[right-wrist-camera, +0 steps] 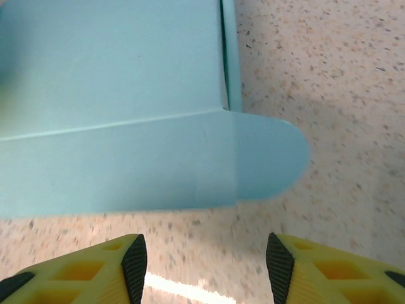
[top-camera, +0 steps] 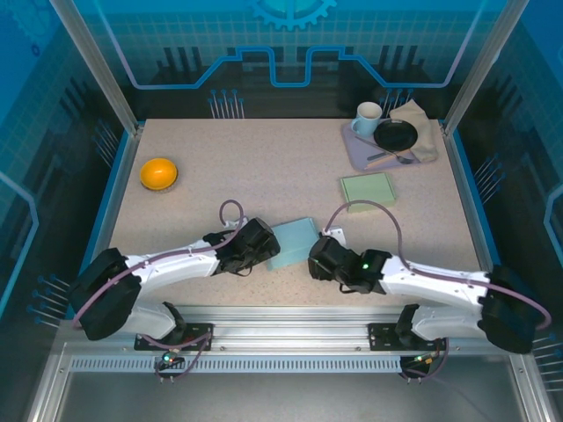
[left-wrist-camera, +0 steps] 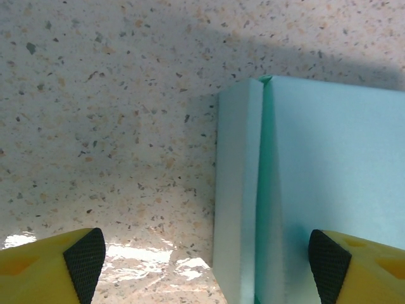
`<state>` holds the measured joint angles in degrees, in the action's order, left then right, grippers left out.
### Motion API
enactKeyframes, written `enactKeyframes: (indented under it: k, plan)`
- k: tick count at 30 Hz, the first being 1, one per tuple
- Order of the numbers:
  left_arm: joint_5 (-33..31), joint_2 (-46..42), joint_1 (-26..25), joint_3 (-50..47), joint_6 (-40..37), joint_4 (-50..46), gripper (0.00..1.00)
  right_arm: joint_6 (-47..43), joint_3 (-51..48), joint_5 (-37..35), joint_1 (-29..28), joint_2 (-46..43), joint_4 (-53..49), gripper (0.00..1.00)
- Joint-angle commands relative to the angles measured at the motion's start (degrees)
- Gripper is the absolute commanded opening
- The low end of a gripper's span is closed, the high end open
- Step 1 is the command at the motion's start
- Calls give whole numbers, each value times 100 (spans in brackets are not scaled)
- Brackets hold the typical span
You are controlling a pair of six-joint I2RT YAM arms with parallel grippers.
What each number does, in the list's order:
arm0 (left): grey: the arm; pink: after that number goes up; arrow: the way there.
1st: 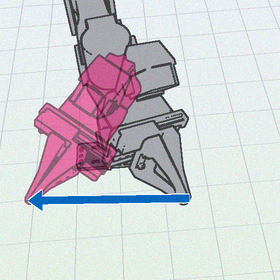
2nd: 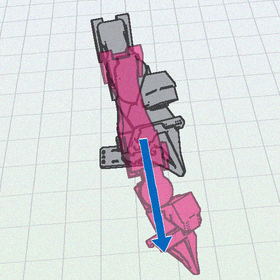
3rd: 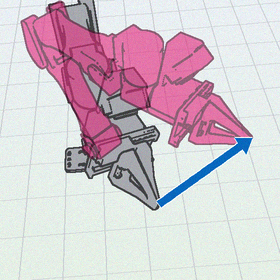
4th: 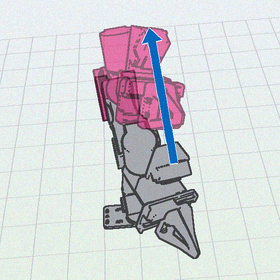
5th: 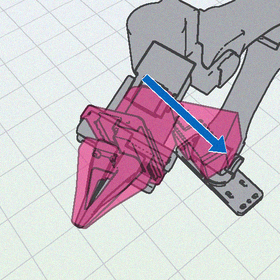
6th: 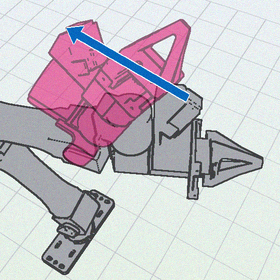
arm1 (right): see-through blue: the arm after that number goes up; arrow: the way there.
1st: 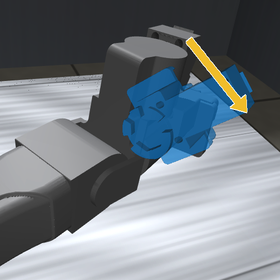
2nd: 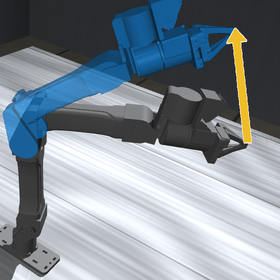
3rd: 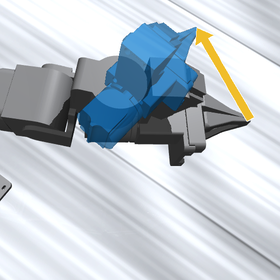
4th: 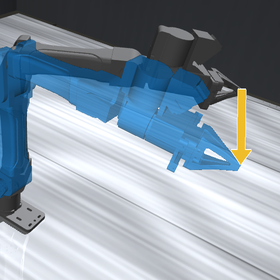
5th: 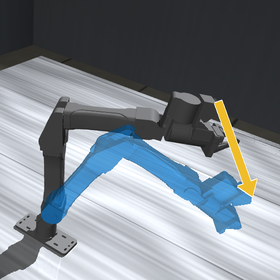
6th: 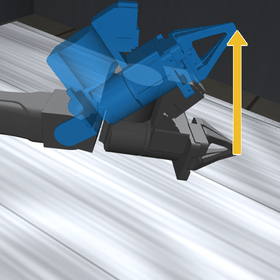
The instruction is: Fold the paper box
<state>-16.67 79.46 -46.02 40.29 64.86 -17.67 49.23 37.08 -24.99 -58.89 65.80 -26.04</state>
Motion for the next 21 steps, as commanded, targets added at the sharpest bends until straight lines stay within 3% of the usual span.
enactKeyframes:
  k: [1,5,9,11,16,21]
  plan:
    - [-276,87,-23,-93,50,-131,87,-47,205,-7,-105,-715,-1268,59]
    - [-338,146,-25,-45,-71,-185,87,-920,383,43,359,-1119,-1316,65]
    - [-309,200,-29,-23,-151,-146,87,-1984,618,1627,1752,-509,-324,66]
    - [-288,244,-23,4,-190,-149,87,-2246,890,1894,2093,79,-62,66]
    - [-248,391,22,83,-304,-73,87,-2590,1626,2250,2180,1469,370,66]
    - [12,714,315,191,-507,237,84,-2373,1756,2110,2188,2363,679,64]
